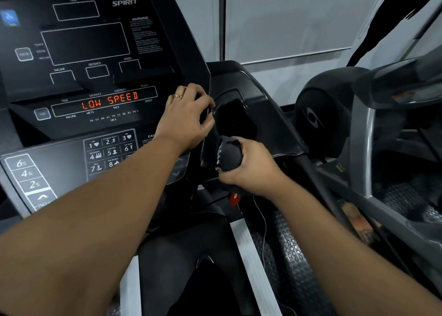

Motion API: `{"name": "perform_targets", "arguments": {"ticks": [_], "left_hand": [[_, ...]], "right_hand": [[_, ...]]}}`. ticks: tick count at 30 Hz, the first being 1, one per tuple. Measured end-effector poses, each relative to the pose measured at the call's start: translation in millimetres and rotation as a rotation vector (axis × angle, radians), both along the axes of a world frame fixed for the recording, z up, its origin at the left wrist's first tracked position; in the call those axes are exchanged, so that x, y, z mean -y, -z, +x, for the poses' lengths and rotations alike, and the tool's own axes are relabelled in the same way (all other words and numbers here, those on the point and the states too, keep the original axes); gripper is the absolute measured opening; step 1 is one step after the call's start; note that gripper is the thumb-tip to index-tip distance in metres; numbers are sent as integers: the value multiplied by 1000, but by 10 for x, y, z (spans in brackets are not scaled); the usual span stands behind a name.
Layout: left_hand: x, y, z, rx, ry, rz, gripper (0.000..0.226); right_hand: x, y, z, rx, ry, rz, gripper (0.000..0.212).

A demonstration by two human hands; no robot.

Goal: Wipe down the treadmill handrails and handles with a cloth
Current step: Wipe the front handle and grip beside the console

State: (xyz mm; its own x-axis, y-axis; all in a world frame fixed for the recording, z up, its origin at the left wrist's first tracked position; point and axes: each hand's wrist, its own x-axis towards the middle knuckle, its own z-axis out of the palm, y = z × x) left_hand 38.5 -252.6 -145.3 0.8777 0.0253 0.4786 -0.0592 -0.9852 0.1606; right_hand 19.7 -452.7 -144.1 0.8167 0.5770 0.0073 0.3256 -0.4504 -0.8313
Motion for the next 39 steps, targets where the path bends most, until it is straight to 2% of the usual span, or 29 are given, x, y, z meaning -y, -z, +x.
{"name": "perform_targets", "arguments": {"ticks": [4, 7, 13, 18, 22, 26, 29, 32, 34, 36, 39], "left_hand": [[2, -1, -14, 4, 2, 1, 25], [9, 0, -16, 4, -1, 1, 25], [18, -4, -14, 14, 3, -4, 24], [20, -8, -21, 15, 5, -14, 24], [14, -16, -28, 12, 10, -12, 24], [10, -16, -26, 9, 13, -12, 24], [9, -18, -27, 12, 15, -15, 24], [18, -14, -19, 16, 18, -16, 24], [13, -14, -20, 12, 15, -18, 24], [10, -15, -18, 7, 14, -17, 23], [13, -22, -22, 6, 15, -23, 23]], "right_hand": [[129, 263, -217, 356, 235, -57, 34], [246, 481, -245, 446, 358, -82, 38], [508, 835, -207, 361, 421, -51, 34], [680, 1025, -182, 252, 430, -58, 39], [794, 1060, -197, 156, 433, -84, 46], [807, 1068, -351, 85, 478, 48, 60], [849, 1072, -519, -78, 475, 215, 73], [864, 994, -645, -401, 624, 480, 52], [842, 865, -636, -646, 723, 701, 61], [876, 720, -538, -891, 736, 970, 66], [966, 587, -358, -1111, 728, 1266, 73]]}}
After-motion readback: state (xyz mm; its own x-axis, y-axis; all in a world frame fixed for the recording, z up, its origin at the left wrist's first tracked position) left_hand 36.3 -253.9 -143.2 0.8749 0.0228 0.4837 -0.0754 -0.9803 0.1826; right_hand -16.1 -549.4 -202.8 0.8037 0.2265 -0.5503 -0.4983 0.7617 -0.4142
